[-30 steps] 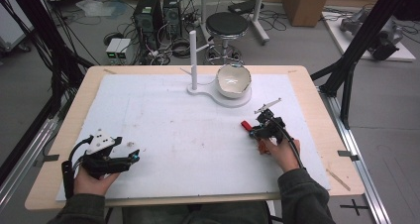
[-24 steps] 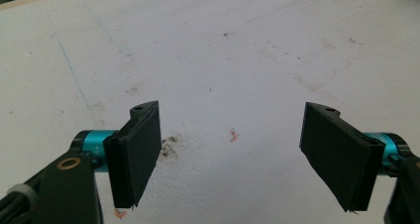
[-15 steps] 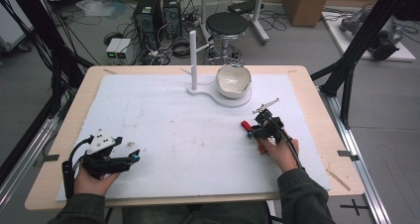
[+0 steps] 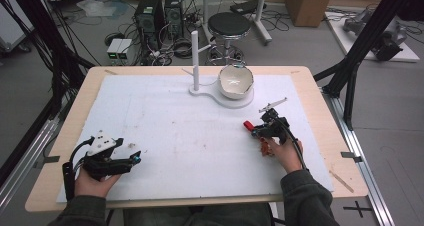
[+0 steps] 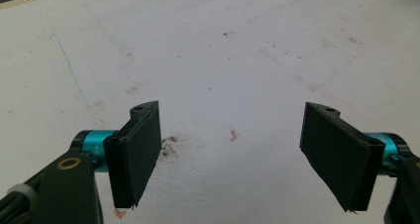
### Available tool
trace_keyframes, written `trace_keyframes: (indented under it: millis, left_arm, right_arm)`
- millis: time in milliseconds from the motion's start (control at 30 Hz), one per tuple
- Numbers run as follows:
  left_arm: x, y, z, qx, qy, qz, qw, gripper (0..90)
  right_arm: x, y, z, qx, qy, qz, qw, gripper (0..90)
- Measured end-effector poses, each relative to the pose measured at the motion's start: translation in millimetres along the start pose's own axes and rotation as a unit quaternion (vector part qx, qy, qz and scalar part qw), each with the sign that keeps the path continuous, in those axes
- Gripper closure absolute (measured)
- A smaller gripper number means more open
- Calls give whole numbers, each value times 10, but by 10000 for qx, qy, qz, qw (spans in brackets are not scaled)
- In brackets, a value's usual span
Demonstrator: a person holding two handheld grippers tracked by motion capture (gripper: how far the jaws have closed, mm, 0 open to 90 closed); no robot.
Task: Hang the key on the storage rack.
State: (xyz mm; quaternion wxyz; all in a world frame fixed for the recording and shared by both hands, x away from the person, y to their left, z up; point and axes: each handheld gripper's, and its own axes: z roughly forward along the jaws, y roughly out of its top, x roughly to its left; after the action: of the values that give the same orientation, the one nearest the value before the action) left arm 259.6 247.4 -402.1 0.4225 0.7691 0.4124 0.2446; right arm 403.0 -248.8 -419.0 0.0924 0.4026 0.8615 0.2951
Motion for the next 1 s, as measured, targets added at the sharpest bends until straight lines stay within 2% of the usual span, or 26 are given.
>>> trace_keyframes:
  millis: [200, 333, 467, 700, 867, 1000]
  left_arm:
    - [-5, 0, 2, -13, -2, -22, 10000, 244]
    - [-3, -2, -4, -8, 10, -36, 10000, 244]
    - [3, -3, -7, -19, 16, -34, 10000, 245]
    - [3, -3, -9, -25, 34, -36, 10000, 245]
    - [7, -4, -11, -22, 39, -19, 10000, 245]
    - [4, -3, -11, -31, 39, -32, 10000, 245]
  right_arm:
    - [-18, -5, -67, -223, 224, 118, 9994, 747]
    - [-38, -10, -121, -444, 467, 193, 9977, 747]
    - [-53, -16, -201, -702, 714, 287, 9946, 747]
    - [-6, 33, -400, -1065, 967, 222, 9893, 748]
    - [28, 68, -449, -1159, 1081, 145, 9873, 748]
    - [50, 105, -504, -1336, 1246, 174, 9830, 748]
